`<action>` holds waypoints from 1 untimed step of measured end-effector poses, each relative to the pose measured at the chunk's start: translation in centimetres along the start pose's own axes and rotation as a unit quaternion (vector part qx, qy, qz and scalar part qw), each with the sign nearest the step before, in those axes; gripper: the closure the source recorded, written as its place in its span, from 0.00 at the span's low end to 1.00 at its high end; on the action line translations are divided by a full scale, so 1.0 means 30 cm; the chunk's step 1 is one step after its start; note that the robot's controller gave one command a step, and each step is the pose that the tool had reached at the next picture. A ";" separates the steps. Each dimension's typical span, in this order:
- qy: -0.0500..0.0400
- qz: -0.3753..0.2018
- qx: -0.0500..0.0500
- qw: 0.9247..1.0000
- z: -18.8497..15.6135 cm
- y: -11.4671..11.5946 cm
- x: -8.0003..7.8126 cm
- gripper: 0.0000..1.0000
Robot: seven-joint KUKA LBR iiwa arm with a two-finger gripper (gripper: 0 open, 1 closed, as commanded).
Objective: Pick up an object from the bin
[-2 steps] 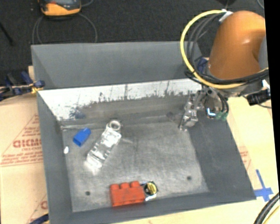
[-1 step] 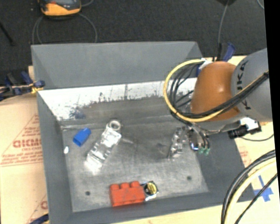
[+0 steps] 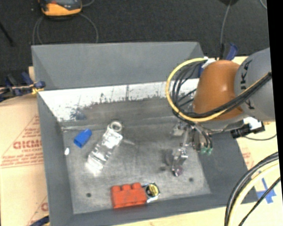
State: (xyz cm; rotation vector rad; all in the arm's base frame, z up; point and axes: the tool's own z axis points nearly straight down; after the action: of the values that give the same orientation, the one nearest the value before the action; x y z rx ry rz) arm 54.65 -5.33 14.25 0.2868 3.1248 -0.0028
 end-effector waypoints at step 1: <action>-0.003 -0.106 -0.001 0.994 0.228 -0.045 -0.009 0.00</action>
Offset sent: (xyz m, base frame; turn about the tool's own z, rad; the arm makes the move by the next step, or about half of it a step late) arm -0.0030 -0.0129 -0.0725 -0.2132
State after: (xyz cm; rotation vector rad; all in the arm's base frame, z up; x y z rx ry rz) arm 54.69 -6.71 7.41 -0.0455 3.1317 -0.0016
